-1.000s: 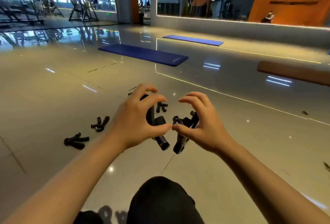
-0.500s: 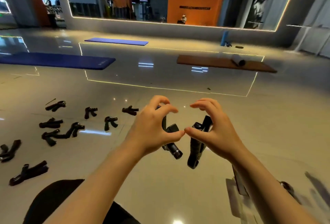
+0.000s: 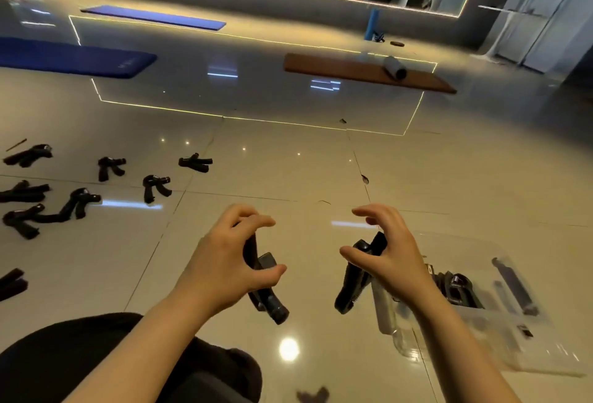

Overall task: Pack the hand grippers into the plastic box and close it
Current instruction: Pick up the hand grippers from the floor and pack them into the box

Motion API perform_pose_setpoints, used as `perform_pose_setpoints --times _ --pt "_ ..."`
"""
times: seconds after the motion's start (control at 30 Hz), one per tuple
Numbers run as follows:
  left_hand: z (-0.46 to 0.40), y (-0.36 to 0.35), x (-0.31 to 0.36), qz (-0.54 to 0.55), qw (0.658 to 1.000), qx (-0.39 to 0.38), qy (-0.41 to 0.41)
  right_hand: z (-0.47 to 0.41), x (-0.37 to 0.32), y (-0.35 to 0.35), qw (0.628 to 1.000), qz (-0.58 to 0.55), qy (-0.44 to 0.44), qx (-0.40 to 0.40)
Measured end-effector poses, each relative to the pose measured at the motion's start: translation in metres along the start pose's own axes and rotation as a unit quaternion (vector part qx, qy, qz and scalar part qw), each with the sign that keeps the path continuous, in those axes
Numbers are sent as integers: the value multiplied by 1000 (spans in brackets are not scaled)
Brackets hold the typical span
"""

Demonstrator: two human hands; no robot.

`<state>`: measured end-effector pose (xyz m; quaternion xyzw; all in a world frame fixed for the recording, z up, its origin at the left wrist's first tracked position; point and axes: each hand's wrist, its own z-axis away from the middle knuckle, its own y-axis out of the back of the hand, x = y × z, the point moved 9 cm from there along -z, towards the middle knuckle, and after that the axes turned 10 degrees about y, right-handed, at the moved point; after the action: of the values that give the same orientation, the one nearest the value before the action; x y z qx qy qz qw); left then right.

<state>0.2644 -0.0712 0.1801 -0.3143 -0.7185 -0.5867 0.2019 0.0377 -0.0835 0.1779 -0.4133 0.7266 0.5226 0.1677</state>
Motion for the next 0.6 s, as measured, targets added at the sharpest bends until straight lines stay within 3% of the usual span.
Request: perform_pose_setpoints --times 0.1,0.2,0.4,0.6 --pt "-7 2 -27 1 997 30 70 -6 22 -20 999 -21 -28 -1" --pt "-13 -8 -12 -45 998 30 15 -14 38 -35 999 -22 -41 -26" --pt "-25 -36 16 -42 998 38 19 -17 50 -42 996 -11 -32 -87" --pt "-25 -70 82 -5 997 71 35 23 82 2 996 -31 -54 -59"
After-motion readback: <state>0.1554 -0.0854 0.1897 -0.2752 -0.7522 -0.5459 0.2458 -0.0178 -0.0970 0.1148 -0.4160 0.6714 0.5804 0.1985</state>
